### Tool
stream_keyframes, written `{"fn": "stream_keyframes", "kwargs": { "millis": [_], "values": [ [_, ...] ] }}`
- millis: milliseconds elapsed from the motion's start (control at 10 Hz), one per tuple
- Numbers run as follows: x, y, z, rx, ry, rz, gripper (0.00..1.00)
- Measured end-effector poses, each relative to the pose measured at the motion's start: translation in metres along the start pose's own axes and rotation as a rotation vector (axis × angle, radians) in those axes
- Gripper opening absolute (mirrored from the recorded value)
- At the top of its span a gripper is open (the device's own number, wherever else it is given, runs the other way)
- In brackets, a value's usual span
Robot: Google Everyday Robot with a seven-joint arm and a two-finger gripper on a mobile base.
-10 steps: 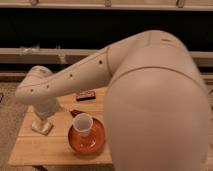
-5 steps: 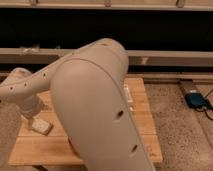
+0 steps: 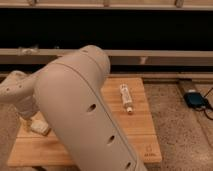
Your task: Wipe the white sponge on the table
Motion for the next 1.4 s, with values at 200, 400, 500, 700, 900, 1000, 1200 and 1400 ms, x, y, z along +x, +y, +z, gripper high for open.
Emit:
{"fn": "stream_keyframes", "kwargs": {
  "millis": [200, 400, 500, 700, 900, 1000, 1200, 1400],
  "values": [
    [-0.003, 0.008, 0.017, 0.005, 0.011, -0.005, 0.8],
    [-0.006, 0.016, 0.053, 0.01, 0.023, -0.014, 0.8],
    [-0.007, 0.016, 0.064, 0.009, 0.027, -0.014, 0.8],
    [-0.009, 0.021, 0.081, -0.003, 0.031, -0.019, 0.8],
    [-0.012, 0.019, 0.076, -0.004, 0.021, -0.015, 0.8],
    [-0.015, 0.019, 0.073, -0.003, 0.014, -0.016, 0.8],
    [-0.018, 0.015, 0.07, 0.004, 0.009, -0.012, 0.8],
    [-0.022, 0.011, 0.073, 0.012, 0.012, -0.01, 0.8]
  ]
}}
